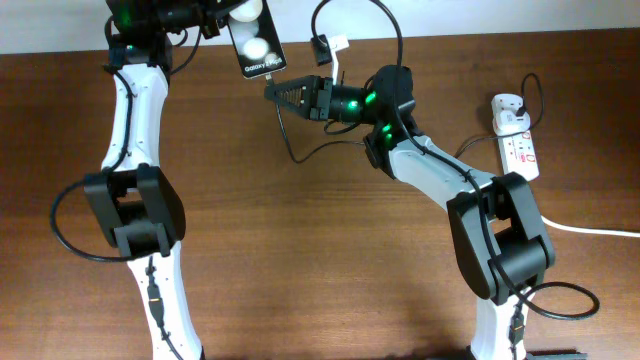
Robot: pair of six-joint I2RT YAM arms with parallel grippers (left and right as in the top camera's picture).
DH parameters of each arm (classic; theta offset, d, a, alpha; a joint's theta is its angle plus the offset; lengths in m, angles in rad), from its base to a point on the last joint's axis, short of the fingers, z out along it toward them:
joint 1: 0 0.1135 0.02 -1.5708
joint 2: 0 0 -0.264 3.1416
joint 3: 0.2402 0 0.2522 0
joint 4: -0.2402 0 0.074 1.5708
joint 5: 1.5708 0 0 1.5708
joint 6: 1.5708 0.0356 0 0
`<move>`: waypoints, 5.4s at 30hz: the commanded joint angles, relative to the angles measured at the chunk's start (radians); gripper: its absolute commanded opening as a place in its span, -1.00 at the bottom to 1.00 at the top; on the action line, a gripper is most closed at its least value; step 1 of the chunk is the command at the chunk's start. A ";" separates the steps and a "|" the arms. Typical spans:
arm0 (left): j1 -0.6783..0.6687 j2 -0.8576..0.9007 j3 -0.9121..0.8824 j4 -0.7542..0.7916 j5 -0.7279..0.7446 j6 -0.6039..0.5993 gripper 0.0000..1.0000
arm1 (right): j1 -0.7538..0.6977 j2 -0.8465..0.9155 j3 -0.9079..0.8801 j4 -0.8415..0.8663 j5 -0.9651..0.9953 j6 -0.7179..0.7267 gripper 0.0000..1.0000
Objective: Plug charger to phone and switch on socket
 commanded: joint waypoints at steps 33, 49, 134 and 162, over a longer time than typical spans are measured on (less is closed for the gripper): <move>0.002 -0.019 0.019 0.006 0.013 0.050 -1.00 | -0.009 0.002 0.010 0.008 0.016 0.034 -0.92; 0.005 -0.019 0.019 0.006 0.003 0.050 -1.00 | -0.008 0.002 0.010 0.008 0.016 0.034 -0.92; -0.070 -0.019 0.019 0.010 0.171 0.154 -1.00 | -0.008 0.002 0.010 0.008 0.089 0.113 -0.08; 0.039 -0.019 0.019 0.009 0.172 0.154 -1.00 | -0.215 0.002 0.010 -1.336 0.241 -0.609 0.99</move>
